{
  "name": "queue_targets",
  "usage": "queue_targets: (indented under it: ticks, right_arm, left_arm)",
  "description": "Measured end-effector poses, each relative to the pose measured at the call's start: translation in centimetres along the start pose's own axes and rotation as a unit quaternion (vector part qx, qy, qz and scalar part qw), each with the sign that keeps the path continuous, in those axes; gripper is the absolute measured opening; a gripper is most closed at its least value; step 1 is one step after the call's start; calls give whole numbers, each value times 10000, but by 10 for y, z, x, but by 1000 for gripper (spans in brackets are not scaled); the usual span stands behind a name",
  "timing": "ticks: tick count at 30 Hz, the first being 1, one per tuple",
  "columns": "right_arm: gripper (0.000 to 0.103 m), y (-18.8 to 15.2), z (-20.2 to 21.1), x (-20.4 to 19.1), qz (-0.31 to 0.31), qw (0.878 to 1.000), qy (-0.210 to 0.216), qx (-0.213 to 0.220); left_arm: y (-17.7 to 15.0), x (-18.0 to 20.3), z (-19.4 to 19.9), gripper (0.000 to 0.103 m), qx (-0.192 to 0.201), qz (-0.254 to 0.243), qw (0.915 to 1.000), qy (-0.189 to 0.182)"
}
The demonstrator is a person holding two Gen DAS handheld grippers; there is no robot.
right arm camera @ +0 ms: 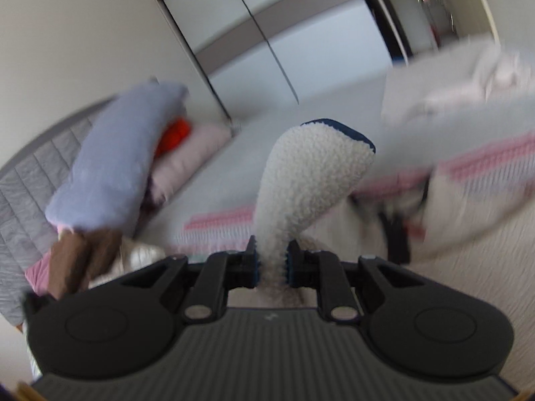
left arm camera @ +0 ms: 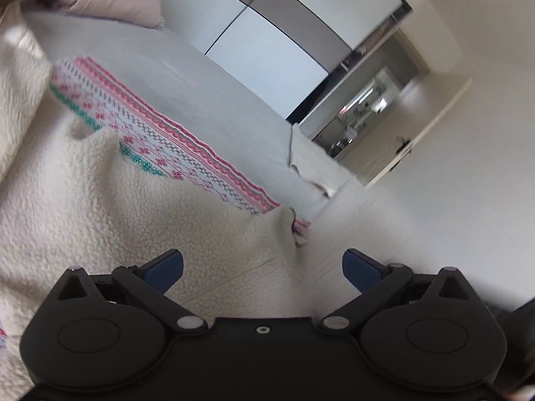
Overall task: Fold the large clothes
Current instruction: 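Grasp the sleeve cuff with the right gripper and lift it, then carry the sleeve across the jacket body with the right gripper and release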
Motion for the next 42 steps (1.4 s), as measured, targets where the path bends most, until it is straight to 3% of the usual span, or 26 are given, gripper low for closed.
queue_targets:
  ticks: [2, 4, 6, 8, 11, 14, 18, 20, 23, 28, 31, 33, 35, 37, 39, 40, 42]
  right_arm:
    - [25, -22, -22, 6, -18, 9985, -49, -545]
    - [48, -40, -27, 6, -84, 9959, 95, -901]
    - [72, -41, -7, 5, -2, 9956, 403, -850]
    - [77, -33, 15, 6, 143, 9956, 576, -723]
    - [78, -18, 45, 17, 220, 9969, 585, -483]
    - [75, -7, 61, 43, -20, 9994, 302, -151]
    - [45, -10, 29, 62, -568, 9979, 29, -303]
    - [38, -17, 3, 59, -632, 9965, -68, -540]
    - [38, -30, -28, 35, -609, 9939, 344, -851]
    - [38, -46, -46, -14, 241, 9871, 943, -1274]
    - [38, -41, -37, -11, 341, 9896, 741, -1181]
    - [47, -31, -24, 1, 366, 9929, 524, -1002]
    - [62, -17, -2, 22, 331, 9966, 213, -721]
    - [70, -3, 20, 50, 223, 9988, -203, -382]
    - [77, 14, 42, 81, 25, 9974, -720, 9]
    - [78, 22, 56, 100, -79, 9940, -1065, 247]
    - [83, 36, 81, 134, -184, 9827, -1715, 681]
  left_arm:
    - [-1, -2, -3, 101, -14, 152, 9997, -177]
    - [-1, -3, -5, 101, -72, 261, 9992, -293]
    - [-1, -4, -6, 101, -115, 309, 9988, -369]
    - [0, -3, -5, 101, -118, 273, 9989, -362]
    - [0, 1, -4, 101, -128, 131, 9992, -360]
    - [0, 2, -2, 101, -131, 130, 9989, -424]
    - [5, -1, 4, 101, -198, 219, 9989, -376]
    - [8, -4, 5, 101, -283, 224, 9988, -319]
    - [9, -8, 4, 101, -457, 259, 9983, -268]
    - [12, -15, 10, 102, -479, 325, 9978, -322]
    - [11, -20, 8, 101, -559, 259, 9980, -149]
    - [7, -19, 4, 100, -639, 11, 9977, 216]
    - [2, -16, 0, 81, -616, -387, 9953, 640]
    - [-6, -17, -7, 36, -496, -735, 9901, 1092]
    - [-11, -18, -13, 12, -286, -1089, 9823, 1497]
    - [-11, -13, -10, 12, -118, -1242, 9813, 1464]
    - [-7, -2, 4, 11, 480, -1305, 9878, 705]
Point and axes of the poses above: each gripper's, at about its wrist camera, not at the fingertips, and z roughly against the way its jaws point, x to its right, y to its top, the point moved 3 cm from there along -z, roughly the way its jaws point, and after that the axes turned 3 degrees about y, right-handed, at the moved point
